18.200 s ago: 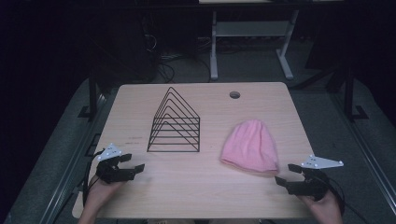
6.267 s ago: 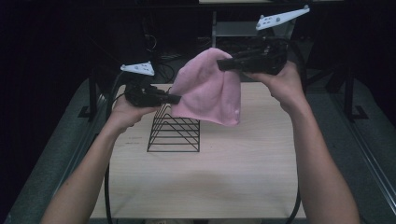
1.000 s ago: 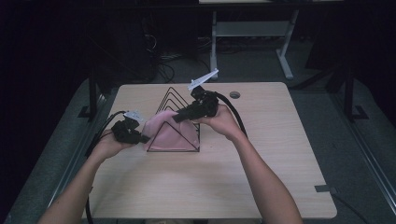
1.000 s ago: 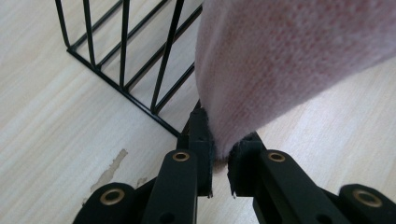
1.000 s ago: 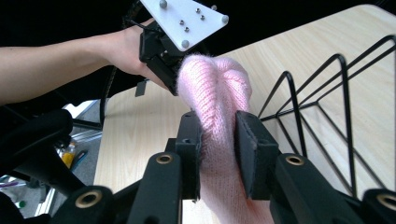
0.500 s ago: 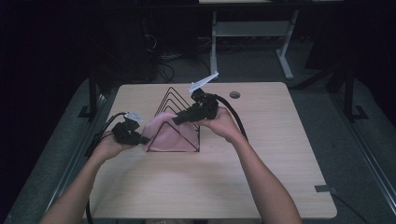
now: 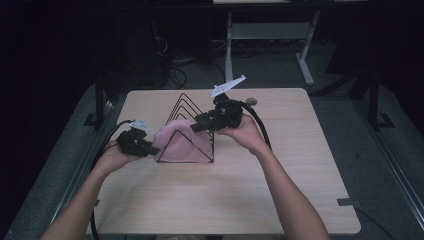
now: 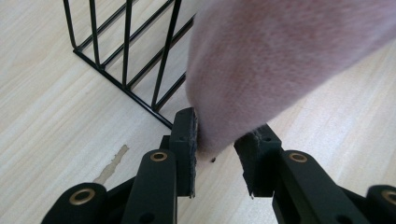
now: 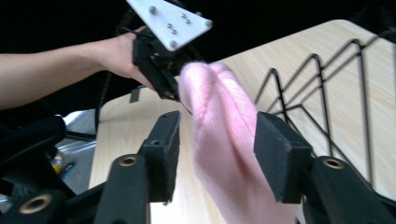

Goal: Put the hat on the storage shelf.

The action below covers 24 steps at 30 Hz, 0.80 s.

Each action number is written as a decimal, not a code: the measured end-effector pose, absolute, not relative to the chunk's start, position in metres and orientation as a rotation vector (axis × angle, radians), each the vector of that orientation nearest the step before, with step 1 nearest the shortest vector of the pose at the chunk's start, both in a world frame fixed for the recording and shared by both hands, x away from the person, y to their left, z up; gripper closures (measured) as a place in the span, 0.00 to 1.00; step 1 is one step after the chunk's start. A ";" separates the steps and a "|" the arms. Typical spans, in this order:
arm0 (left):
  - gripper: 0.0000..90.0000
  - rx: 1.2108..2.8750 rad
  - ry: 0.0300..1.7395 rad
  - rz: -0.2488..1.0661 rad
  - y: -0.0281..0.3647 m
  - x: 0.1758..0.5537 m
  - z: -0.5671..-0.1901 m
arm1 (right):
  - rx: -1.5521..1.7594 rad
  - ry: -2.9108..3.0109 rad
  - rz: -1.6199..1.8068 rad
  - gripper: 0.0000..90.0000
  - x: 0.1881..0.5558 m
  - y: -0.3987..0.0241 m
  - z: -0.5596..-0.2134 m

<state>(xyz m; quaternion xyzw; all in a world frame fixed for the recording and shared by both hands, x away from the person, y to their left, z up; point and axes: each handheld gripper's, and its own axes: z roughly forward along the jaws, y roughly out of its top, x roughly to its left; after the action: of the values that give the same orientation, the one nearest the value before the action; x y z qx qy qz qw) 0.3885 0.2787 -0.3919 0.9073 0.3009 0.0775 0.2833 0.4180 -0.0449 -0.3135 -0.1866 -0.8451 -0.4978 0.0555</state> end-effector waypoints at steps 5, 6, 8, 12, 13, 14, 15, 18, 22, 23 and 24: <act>0.74 2.421 0.799 0.222 0.279 0.384 -0.388 | -0.600 -2.589 -1.519 0.51 0.415 -0.060 -0.312; 0.73 2.416 0.806 0.219 0.279 0.383 -0.387 | -0.610 -2.595 -1.519 0.50 0.414 -0.063 -0.312; 0.72 2.413 0.800 0.220 0.279 0.381 -0.386 | -0.624 -2.601 -1.527 0.48 0.413 -0.068 -0.313; 0.70 2.405 0.787 0.235 0.280 0.378 -0.382 | -0.646 -2.612 -1.525 0.45 0.412 -0.079 -0.313; 0.69 2.402 0.786 0.240 0.281 0.377 -0.382 | -0.655 -2.610 -1.527 0.45 0.412 -0.081 -0.313; 0.68 2.397 0.790 0.239 0.282 0.376 -0.381 | -0.668 -2.606 -1.530 0.44 0.412 -0.084 -0.313; 0.67 2.396 0.790 0.241 0.283 0.375 -0.380 | -0.679 -2.604 -1.529 0.44 0.412 -0.086 -0.314; 0.64 2.380 0.791 0.243 0.285 0.373 -0.380 | -0.717 -2.614 -1.509 0.43 0.412 -0.094 -0.317; 0.63 2.380 0.791 0.241 0.285 0.371 -0.380 | -0.742 -2.604 -1.508 0.42 0.412 -0.102 -0.321; 0.62 2.379 0.793 0.238 0.285 0.370 -0.380 | -0.743 -2.603 -1.509 0.42 0.412 -0.103 -0.322; 0.60 2.374 0.799 0.235 0.285 0.370 -0.380 | -0.749 -2.611 -1.500 0.41 0.411 -0.105 -0.322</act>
<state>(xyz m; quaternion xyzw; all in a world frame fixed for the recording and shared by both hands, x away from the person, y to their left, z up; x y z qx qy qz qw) 0.3696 0.2853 -0.3802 0.8978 0.3021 0.0887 0.3079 0.4112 -0.1052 -0.3223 -0.2414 -0.8413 -0.4833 0.0195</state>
